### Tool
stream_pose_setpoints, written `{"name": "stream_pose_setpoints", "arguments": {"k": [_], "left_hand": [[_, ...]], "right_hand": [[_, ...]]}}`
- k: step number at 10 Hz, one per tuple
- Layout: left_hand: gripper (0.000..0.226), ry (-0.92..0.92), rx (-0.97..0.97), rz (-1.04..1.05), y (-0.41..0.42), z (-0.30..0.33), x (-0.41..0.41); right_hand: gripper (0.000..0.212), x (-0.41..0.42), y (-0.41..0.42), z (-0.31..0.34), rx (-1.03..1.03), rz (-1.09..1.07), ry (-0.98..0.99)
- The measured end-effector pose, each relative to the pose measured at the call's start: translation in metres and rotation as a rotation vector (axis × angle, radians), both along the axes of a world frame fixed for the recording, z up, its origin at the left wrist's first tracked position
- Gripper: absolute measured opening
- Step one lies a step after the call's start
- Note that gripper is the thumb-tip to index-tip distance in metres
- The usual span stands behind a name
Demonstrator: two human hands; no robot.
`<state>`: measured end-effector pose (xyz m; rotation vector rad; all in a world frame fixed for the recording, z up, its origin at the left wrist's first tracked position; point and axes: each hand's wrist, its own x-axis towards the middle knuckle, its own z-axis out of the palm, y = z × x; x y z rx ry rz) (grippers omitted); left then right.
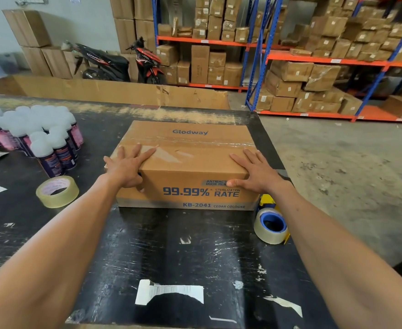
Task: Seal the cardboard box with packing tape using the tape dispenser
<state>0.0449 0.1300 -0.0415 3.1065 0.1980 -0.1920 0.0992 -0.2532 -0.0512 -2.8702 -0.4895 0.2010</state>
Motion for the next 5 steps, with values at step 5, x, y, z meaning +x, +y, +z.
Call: {"name": "stream_pose_setpoints", "arguments": {"k": [5], "left_hand": [[0.132,-0.726,0.135,-0.207,-0.019,-0.017,-0.058]], "right_hand": [[0.110,-0.084,-0.003,-0.004,0.216,0.025,-0.597]]}}
